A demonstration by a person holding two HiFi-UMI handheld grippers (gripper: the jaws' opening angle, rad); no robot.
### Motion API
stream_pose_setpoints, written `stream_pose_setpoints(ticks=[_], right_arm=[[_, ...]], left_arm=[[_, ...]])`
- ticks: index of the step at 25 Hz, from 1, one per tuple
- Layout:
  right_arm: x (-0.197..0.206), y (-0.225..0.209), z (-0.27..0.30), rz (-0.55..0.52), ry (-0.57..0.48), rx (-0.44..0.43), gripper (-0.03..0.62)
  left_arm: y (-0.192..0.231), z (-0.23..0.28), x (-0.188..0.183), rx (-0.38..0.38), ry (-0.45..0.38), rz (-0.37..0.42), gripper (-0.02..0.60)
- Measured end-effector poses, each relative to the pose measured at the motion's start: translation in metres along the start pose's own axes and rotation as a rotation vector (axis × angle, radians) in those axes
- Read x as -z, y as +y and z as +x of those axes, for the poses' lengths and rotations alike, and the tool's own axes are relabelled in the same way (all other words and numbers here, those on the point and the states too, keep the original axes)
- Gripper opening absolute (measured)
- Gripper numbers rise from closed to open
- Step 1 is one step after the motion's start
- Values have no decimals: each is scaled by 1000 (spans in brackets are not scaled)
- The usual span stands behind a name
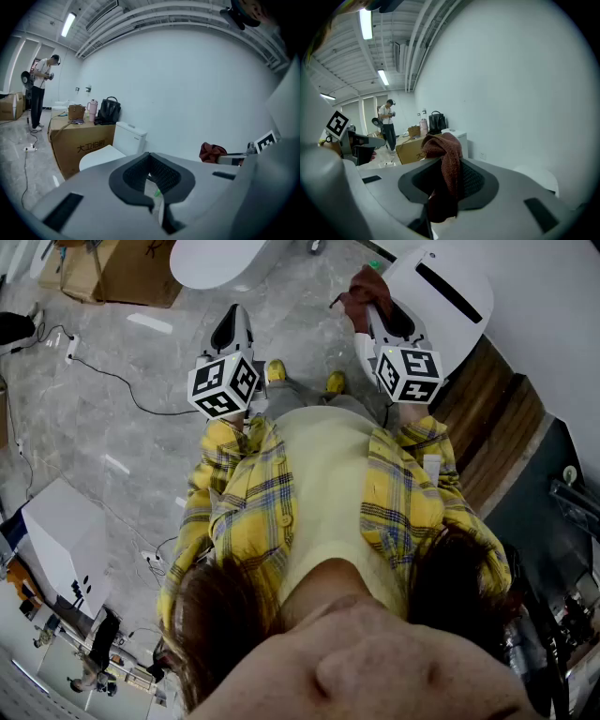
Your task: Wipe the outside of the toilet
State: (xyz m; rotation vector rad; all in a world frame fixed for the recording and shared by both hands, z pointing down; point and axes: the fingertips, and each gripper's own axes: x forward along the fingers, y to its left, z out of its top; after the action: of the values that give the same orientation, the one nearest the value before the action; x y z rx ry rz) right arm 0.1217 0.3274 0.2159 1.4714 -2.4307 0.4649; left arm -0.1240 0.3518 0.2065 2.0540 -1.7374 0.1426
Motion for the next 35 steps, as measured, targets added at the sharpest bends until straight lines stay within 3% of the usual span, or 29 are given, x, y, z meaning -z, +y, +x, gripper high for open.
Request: stream_pose_setpoints(ticks=[25,35], right_arm=[[8,-23,17,-10,19,-107,122],[-21,15,74,-25,15,-83,121]], left_arm=[[-29,17,18,-82,8,10,2],[39,38,-13,-73,-11,-28,2]])
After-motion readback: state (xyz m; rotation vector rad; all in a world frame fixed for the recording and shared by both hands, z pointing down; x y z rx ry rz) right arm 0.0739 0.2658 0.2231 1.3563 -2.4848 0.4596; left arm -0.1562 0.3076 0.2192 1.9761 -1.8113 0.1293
